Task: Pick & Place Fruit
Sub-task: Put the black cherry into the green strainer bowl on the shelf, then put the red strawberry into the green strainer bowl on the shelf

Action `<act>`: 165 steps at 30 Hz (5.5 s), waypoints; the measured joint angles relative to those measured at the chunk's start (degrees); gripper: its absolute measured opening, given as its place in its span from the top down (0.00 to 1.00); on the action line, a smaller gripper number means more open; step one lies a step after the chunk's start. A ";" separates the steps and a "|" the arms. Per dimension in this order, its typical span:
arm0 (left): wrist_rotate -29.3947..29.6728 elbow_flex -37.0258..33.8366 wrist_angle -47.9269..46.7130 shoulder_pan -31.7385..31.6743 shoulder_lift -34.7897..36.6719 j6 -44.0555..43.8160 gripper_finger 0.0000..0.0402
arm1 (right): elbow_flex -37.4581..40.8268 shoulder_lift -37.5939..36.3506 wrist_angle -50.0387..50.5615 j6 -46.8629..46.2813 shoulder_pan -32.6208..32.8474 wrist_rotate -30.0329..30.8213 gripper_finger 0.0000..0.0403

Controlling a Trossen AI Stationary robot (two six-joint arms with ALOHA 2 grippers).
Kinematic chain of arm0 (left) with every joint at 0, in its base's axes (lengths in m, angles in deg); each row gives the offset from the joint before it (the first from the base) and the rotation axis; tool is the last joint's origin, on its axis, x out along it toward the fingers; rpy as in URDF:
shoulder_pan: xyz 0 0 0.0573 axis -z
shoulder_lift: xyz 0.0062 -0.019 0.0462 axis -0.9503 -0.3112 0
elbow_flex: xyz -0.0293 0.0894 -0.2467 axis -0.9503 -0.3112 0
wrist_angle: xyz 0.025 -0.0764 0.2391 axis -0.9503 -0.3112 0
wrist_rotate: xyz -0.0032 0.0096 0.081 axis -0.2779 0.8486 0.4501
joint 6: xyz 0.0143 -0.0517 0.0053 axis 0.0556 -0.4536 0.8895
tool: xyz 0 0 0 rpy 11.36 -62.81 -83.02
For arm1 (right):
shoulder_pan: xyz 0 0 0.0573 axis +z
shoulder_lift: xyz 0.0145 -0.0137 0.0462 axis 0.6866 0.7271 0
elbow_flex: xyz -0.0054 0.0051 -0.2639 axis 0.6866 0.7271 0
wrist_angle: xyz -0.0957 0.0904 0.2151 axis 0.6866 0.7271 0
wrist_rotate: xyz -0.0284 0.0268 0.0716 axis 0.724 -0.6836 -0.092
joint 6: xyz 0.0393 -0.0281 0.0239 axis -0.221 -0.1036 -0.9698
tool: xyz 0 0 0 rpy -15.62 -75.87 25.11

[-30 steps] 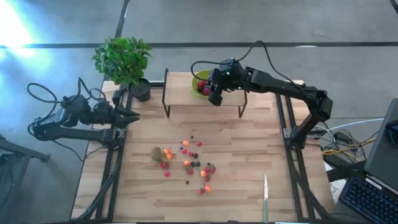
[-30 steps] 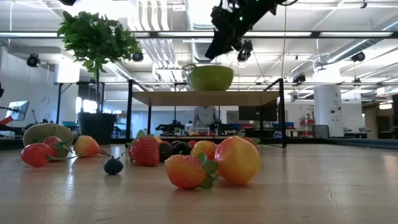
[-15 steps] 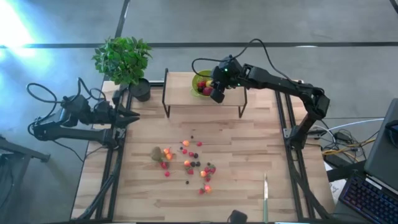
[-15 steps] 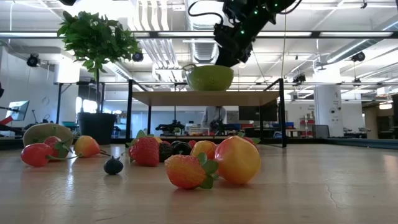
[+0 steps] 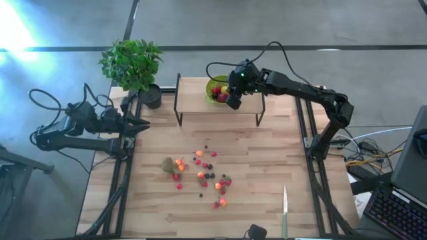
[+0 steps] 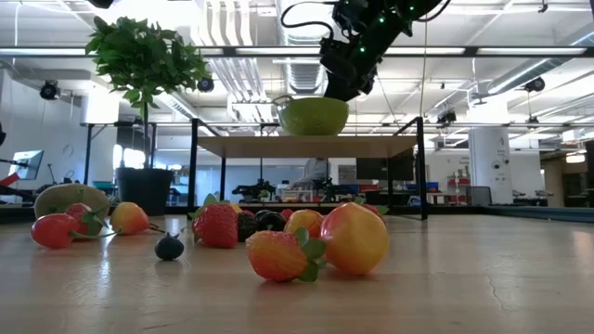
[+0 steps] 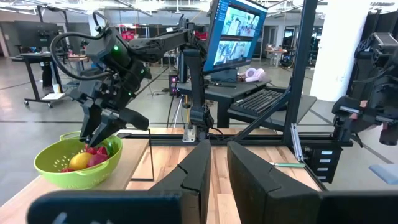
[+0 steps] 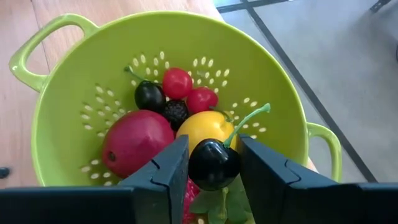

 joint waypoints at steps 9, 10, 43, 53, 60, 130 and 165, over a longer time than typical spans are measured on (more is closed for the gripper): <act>0.01 0.00 -0.02 0.00 0.00 0.00 0.84 | -0.45 0.00 0.78 0.49 0.01 0.00 0.52; 0.02 -0.01 -0.02 0.00 0.00 0.00 0.84 | -0.91 -0.01 1.17 0.55 0.01 -0.03 0.51; 0.01 -0.01 0.00 0.04 0.00 -0.01 0.84 | 2.04 -5.21 12.27 -3.45 37.82 -0.94 0.74; 0.00 0.00 -0.02 0.01 0.00 0.00 0.84 | 8.28 -3.33 3.89 3.79 45.51 -0.96 0.78; 0.01 0.00 -0.01 -0.01 -0.02 0.00 0.84 | 13.12 -3.40 0.12 5.50 46.72 -0.96 0.73; 0.01 0.00 -0.01 0.00 -0.61 0.00 0.84 | 25.05 11.02 -13.70 1.99 47.04 -9.14 0.86; 0.02 -0.01 0.00 0.04 -0.61 0.00 0.84 | 22.98 -13.48 -10.11 9.45 37.83 -4.79 0.98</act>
